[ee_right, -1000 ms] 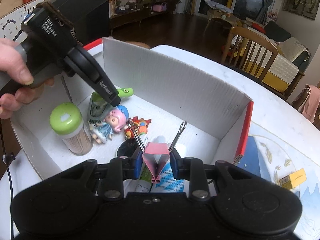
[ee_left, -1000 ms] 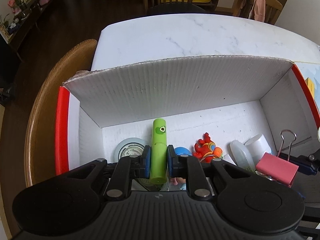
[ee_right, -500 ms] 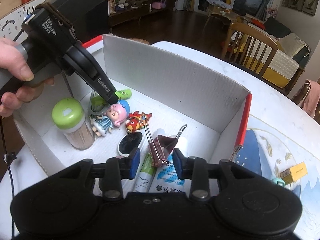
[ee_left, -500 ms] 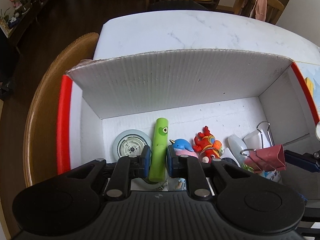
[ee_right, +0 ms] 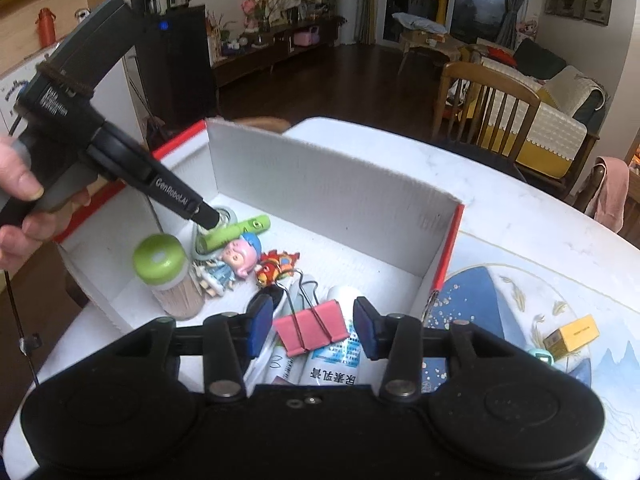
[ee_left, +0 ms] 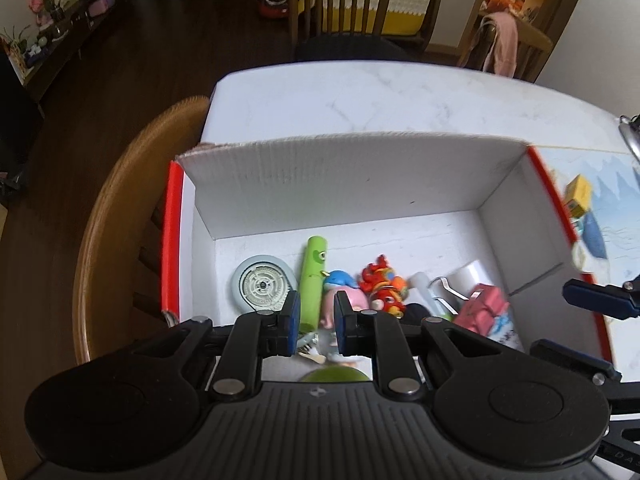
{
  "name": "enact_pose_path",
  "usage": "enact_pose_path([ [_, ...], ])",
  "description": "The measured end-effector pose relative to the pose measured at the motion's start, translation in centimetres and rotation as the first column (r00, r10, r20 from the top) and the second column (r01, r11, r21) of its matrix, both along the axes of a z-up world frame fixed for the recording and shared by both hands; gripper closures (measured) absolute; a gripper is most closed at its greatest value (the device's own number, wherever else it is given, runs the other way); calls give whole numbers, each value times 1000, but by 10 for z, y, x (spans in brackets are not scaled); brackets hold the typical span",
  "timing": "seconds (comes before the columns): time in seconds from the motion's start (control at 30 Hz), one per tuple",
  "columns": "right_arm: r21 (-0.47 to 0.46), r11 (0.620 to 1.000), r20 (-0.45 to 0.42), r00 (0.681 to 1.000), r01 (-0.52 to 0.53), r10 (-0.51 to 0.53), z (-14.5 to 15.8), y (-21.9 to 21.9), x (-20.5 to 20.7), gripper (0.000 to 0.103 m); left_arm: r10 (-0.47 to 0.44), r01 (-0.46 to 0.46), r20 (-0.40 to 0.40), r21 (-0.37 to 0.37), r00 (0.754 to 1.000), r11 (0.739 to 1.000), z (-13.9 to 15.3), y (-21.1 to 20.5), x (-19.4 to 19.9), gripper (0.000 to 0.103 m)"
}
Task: Organize rigid objects
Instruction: 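Open both tools to drop the clip and green tube in the box, then withdraw both tools from the box toward the yellow box and sharpener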
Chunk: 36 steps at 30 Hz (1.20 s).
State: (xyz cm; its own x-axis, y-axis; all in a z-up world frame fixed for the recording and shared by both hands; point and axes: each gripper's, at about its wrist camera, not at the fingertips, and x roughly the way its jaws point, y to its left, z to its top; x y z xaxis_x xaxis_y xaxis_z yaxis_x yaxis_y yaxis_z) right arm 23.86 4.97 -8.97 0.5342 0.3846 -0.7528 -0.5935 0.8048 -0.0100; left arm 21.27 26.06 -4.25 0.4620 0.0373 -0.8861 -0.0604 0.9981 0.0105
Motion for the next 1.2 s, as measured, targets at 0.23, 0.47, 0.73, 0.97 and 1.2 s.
enact_pose_path([
  [0.23, 61, 998, 27, 1000, -8, 7, 22, -11, -17, 55, -16, 17, 77, -11, 997, 1000, 27, -19, -26, 86],
  [0.47, 130, 991, 43, 999, -12, 7, 40, -25, -30, 44, -30, 30, 155, 2, 988, 1000, 50, -41, -53, 86],
  [0.73, 179, 984, 53, 999, -7, -2, 54, -45, -42, 39, -23, 30, 198, -30, 980, 999, 57, -63, -73, 86],
  [0.97, 217, 976, 55, 998, 1, -13, 62, -69, -53, 27, -16, 21, 210, -20, 978, 1000, 53, -86, -84, 86],
  [1.2, 241, 970, 40, 999, 17, -28, 62, -95, -56, 21, -7, 9, 213, -9, 977, 1000, 46, -111, -91, 86],
])
